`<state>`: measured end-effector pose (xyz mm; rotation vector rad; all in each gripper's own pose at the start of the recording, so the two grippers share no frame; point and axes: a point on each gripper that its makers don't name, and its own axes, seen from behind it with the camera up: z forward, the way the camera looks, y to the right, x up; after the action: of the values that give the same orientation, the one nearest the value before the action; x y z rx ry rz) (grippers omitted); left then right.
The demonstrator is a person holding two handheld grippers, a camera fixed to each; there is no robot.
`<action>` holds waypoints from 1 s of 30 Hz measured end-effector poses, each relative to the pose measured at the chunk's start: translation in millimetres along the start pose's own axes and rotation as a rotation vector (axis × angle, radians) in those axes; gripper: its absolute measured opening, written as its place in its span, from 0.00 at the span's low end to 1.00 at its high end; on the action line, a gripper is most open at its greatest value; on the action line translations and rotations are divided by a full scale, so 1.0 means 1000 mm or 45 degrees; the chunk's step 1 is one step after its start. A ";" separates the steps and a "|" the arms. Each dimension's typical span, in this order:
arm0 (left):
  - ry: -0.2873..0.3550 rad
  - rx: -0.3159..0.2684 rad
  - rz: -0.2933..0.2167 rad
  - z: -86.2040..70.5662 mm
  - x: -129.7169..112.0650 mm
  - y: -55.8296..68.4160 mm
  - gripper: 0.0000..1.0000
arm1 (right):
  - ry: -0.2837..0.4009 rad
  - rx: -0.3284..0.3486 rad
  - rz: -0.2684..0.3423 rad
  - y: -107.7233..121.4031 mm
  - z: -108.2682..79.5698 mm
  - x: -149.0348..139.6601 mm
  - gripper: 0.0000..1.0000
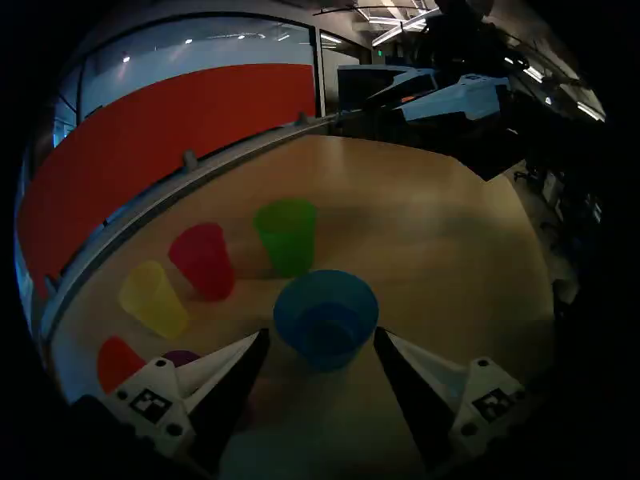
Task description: Pour water
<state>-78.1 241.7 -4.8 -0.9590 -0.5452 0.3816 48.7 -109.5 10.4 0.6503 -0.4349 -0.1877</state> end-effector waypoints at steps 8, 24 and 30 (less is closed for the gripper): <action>0.001 -0.013 -0.018 0.012 0.003 0.002 0.97 | 0.000 0.001 0.003 0.001 0.001 -0.001 1.00; 0.019 -0.001 -0.058 0.023 0.011 0.003 0.92 | 0.000 -0.002 0.005 0.002 0.001 -0.001 1.00; 0.025 0.003 -0.058 0.024 0.010 0.005 0.90 | 0.002 -0.002 0.003 0.002 0.001 -0.001 1.00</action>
<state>-84.8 266.0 4.9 -0.9454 -0.5473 0.3317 47.6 -108.1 11.8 0.6485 -0.4341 -0.1852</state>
